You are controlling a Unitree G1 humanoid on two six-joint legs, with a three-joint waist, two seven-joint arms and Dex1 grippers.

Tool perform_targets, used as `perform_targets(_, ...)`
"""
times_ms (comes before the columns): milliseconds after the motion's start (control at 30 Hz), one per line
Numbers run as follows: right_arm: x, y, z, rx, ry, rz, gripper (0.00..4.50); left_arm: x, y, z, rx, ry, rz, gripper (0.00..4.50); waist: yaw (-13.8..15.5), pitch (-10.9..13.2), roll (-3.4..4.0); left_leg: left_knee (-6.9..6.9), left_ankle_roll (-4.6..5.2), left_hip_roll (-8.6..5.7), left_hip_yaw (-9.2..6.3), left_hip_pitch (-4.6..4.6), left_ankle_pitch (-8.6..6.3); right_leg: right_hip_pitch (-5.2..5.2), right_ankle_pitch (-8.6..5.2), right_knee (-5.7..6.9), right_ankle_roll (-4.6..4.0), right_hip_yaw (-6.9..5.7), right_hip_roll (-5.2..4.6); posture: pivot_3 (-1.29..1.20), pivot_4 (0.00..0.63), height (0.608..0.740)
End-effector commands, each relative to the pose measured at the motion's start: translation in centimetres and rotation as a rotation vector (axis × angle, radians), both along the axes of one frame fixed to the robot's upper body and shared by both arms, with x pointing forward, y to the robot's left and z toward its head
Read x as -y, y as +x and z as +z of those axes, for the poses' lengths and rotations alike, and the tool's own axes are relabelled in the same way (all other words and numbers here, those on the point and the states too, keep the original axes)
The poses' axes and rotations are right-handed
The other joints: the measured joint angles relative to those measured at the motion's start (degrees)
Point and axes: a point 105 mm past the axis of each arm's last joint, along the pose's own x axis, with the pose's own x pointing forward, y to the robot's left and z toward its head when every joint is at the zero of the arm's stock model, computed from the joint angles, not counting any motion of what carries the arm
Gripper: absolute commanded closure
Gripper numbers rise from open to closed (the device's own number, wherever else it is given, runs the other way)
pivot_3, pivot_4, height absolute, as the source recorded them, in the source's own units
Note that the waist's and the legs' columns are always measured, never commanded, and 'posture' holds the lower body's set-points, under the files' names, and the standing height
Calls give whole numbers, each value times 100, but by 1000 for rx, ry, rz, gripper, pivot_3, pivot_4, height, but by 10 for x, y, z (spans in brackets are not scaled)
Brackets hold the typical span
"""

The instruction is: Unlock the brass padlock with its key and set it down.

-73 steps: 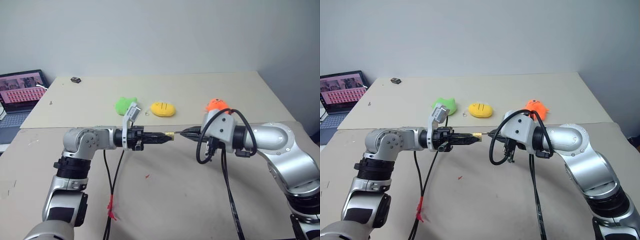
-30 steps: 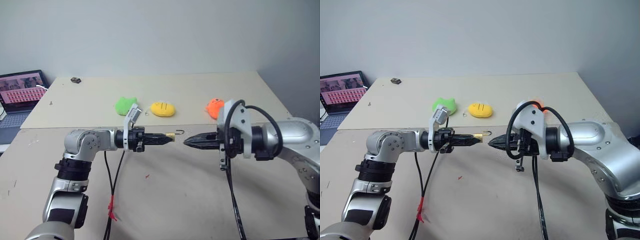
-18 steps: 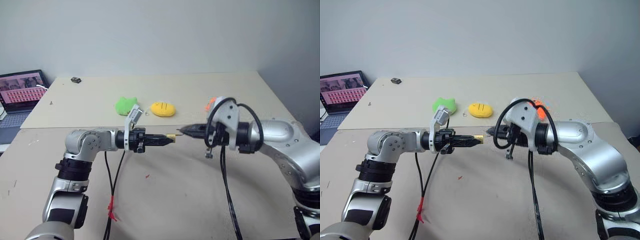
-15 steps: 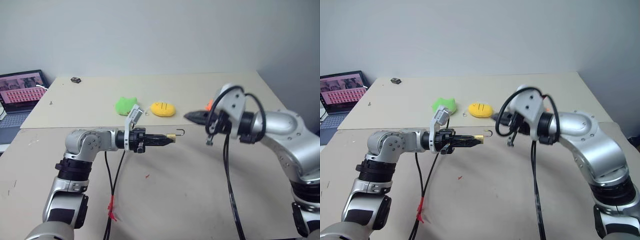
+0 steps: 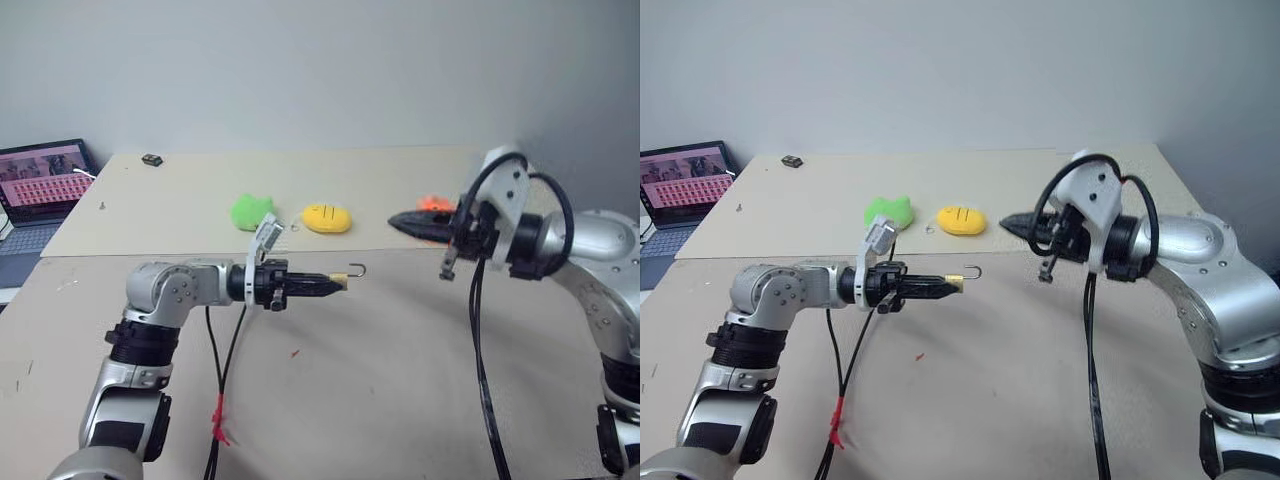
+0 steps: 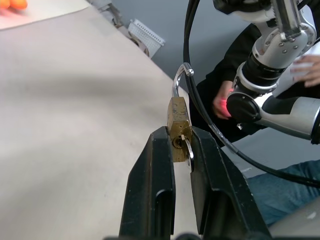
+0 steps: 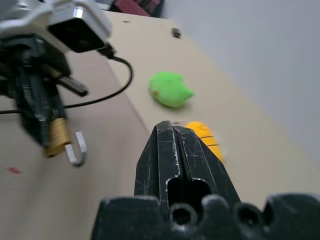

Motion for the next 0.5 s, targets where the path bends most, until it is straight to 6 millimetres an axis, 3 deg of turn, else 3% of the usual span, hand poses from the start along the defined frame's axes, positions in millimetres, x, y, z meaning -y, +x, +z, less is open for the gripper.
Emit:
perform_targets(33,-6,-23,-1,-53,-10,104,3047,-5,-10,-1,62,61,-54,4500,-2,1,2,0,0,0,0,-1,0,-2,0,0,0,0,0,0,150,655)
perform_targets(167,-13,-36,-6,-107,-8,171,1666,-20,-19,-30,57,215,-62,4500,-19,5,-5,-1,0,-1,3,7,0,2,-10,-1,17,4,-2,0,150,655)
perform_targets(333,-16,-42,-6,-130,-2,192,14,-39,-35,-42,-48,234,-36,4500,0,10,-11,-2,1,4,0,8,-1,-1,-16,0,28,-2,-1,0,150,655)
perform_targets(500,-18,-40,-7,-87,-26,173,14,-38,-40,-48,-137,186,13,4500,31,11,-12,-2,1,5,0,7,-1,0,-21,-1,36,-2,-8,0,150,655)
